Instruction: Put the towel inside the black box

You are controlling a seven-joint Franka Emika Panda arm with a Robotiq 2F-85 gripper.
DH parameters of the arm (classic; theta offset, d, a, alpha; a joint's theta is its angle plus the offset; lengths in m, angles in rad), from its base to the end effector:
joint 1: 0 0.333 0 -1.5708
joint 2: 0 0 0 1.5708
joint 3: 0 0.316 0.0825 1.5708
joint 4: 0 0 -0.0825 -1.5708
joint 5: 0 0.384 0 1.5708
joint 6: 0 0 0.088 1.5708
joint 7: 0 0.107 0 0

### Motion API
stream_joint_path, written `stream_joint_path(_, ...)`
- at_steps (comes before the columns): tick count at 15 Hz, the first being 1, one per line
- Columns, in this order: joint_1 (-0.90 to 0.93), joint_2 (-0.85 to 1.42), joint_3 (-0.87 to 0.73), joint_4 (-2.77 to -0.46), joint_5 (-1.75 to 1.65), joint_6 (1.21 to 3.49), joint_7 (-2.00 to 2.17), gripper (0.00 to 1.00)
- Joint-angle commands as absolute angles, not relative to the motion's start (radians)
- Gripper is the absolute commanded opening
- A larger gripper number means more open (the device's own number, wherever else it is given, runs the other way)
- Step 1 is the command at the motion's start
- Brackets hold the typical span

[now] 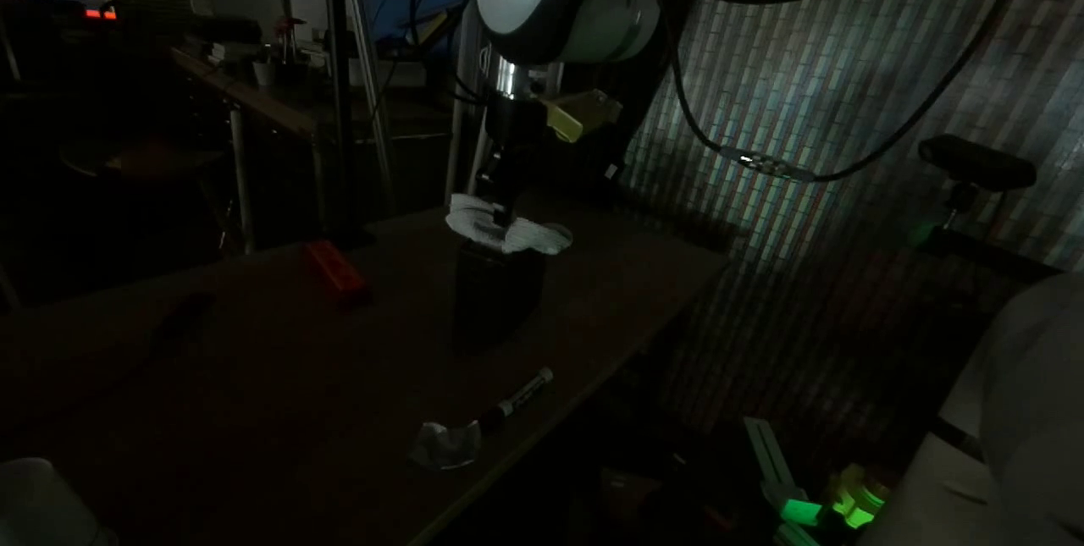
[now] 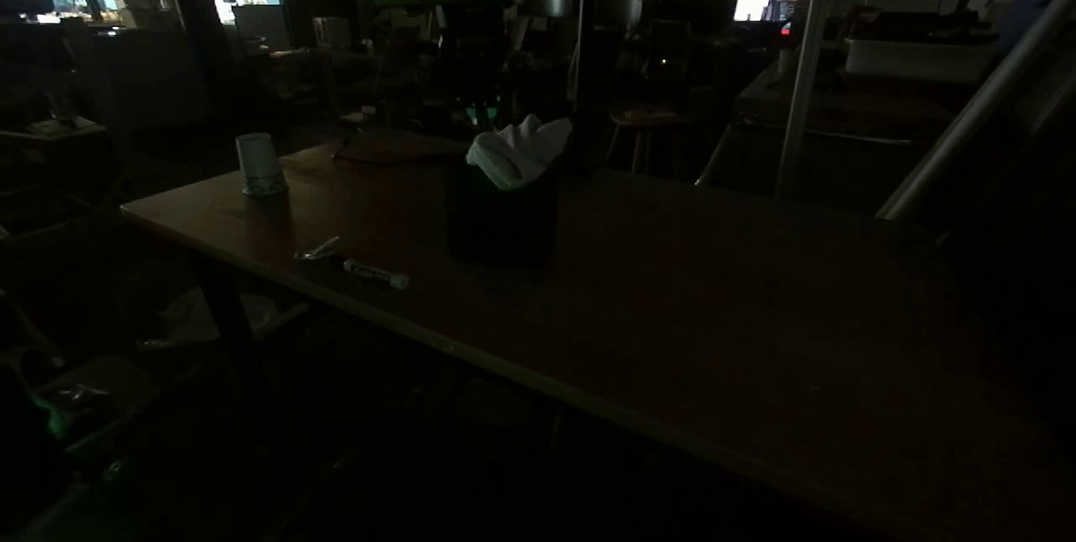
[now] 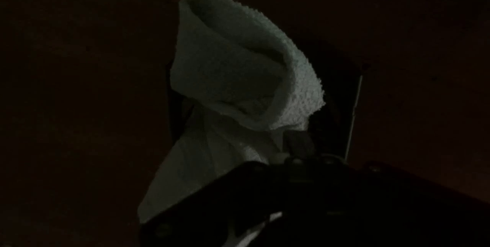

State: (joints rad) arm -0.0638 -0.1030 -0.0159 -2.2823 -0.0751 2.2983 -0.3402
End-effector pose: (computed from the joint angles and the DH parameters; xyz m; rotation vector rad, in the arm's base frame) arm 0.5102 -0.0424 0.4082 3.0206 0.4675 0.1598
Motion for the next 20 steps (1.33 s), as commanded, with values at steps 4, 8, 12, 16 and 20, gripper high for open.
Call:
stream_joint_path(4,-0.059,0.047,-0.03,-2.24,-0.144,2.373,-0.307,0.0)
stream_joint_path(8,-0.054,0.123,-0.019,-2.245,-0.11,2.386,-0.323,0.0)
stream_joint_path(12,-0.053,0.197,0.006,-2.25,-0.045,2.393,-0.351,0.0)
stream_joint_path(16,-0.064,0.204,0.019,-2.257,0.009,2.383,-0.377,0.0)
stream_joint_path(20,-0.083,0.136,0.0,-2.281,0.018,2.361,-0.393,0.0)
